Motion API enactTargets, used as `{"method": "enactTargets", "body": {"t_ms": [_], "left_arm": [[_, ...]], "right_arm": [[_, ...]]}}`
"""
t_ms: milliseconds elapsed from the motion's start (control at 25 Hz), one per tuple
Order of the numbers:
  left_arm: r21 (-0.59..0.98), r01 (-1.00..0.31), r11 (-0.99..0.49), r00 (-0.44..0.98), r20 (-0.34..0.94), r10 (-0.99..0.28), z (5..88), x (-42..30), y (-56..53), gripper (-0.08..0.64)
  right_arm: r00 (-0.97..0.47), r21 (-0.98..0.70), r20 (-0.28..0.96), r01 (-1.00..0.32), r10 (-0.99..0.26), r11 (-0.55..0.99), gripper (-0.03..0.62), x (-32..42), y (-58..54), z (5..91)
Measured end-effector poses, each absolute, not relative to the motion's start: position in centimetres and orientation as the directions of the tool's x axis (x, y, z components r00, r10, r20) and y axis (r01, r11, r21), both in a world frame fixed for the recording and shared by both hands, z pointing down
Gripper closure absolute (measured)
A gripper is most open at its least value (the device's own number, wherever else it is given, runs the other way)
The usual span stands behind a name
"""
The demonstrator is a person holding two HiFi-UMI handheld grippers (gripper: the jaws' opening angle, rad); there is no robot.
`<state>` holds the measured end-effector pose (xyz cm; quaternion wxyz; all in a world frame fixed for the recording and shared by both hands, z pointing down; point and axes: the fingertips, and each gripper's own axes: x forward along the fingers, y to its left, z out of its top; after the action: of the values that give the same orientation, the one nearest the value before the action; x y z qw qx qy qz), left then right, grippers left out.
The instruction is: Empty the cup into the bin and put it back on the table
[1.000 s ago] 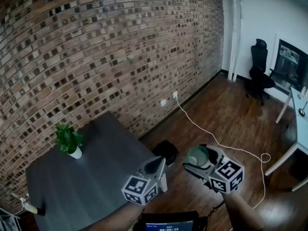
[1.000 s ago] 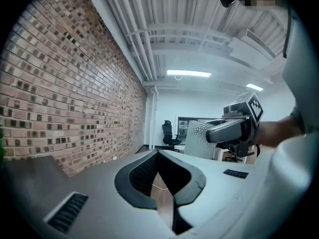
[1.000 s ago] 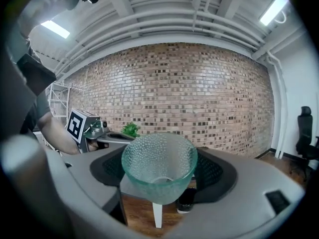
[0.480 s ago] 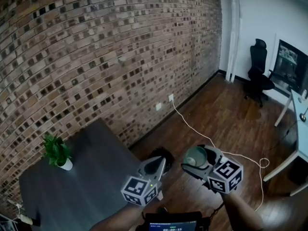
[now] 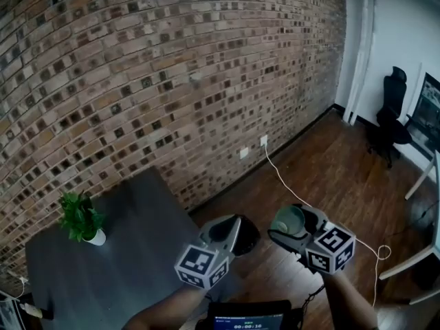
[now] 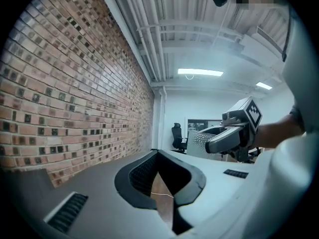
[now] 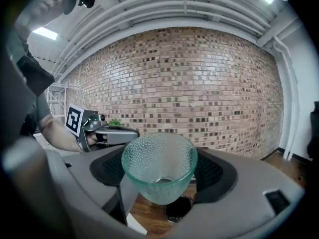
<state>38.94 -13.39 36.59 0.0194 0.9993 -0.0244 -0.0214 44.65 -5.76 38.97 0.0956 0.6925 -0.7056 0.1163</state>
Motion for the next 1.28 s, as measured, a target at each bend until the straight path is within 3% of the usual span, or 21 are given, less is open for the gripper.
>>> {"method": "enactTargets", "body": {"t_ms": [880,1280], "left_arm": [[-0.025,-0.366,-0.93,0.929,-0.055,-0.365,33.5,41.4,-25.2,0.559],[-0.008,-0.551,-0.835,0.834,-0.027,-0.55,34.3,38.5,-25.9,0.559]], "right_arm": [[-0.382,0.005,0.328,-0.914,-0.864,0.406,0.195,54.0,-22.3,37.8],[-0.469,0.037,0.39,-0.852,-0.793,0.522,0.195,56.0,-26.7,40.0]]}}
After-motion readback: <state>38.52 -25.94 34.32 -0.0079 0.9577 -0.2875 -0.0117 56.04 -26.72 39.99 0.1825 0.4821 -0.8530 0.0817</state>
